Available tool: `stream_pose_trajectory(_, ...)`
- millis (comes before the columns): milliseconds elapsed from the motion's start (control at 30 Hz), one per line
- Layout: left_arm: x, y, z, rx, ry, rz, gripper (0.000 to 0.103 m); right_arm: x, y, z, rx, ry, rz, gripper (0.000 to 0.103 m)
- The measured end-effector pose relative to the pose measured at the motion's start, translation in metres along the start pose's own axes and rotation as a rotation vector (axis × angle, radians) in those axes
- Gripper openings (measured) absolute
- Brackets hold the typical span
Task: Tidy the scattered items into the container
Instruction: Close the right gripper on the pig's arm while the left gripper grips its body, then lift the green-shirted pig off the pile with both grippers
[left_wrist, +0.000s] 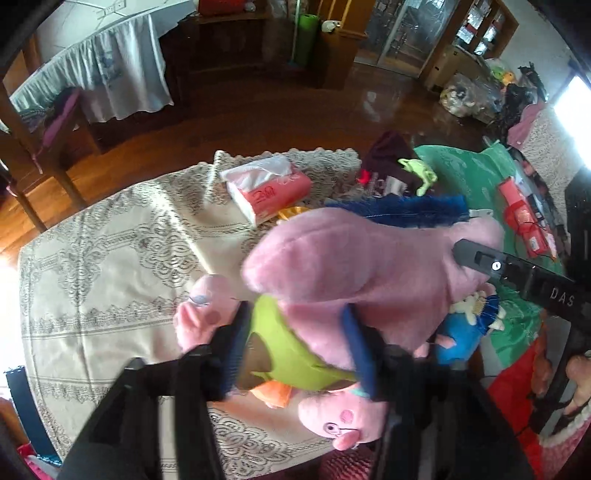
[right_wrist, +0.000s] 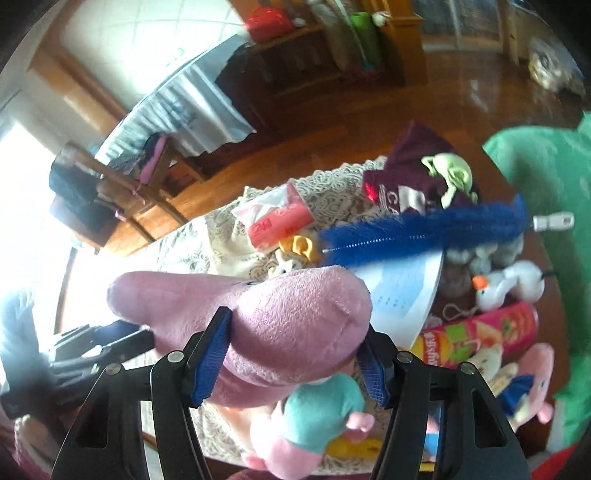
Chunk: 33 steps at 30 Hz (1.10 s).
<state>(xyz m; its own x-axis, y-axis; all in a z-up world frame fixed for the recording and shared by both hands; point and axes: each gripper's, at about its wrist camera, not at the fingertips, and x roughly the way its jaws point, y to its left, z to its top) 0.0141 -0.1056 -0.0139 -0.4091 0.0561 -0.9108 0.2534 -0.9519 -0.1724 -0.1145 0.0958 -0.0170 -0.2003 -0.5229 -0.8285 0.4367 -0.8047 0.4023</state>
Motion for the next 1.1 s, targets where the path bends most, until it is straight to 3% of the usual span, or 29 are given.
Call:
stream_pose_trajectory(33,0.001,0.004,-0.002,-0.005,0.002,0.009,0.082,0.001,-0.003,0.002,0.012,0.0,-0.001,0.063)
stream_pose_trajectory(67,0.002,0.009,-0.005,-0.01,0.01,0.016,0.084,0.003,-0.006,0.004,0.019,0.003,-0.004,0.063)
stream_pose_trajectory(267,0.024,0.026,-0.016,-0.048,0.068,0.043,0.084,0.014,-0.028,0.02,0.076,0.014,-0.035,0.063)
stream_pose_trajectory(633,0.065,0.007,0.01,-0.073,0.094,0.039,0.084,0.032,-0.068,0.038,0.115,0.059,-0.077,0.063)
stream_pose_trajectory(867,0.081,0.003,0.006,-0.088,0.15,0.064,0.084,0.057,-0.095,0.05,0.128,0.114,-0.127,0.063)
stream_pose_trajectory(1100,0.122,-0.007,0.009,-0.066,0.211,0.008,0.084,0.074,-0.113,0.056,0.196,0.136,-0.169,0.069)
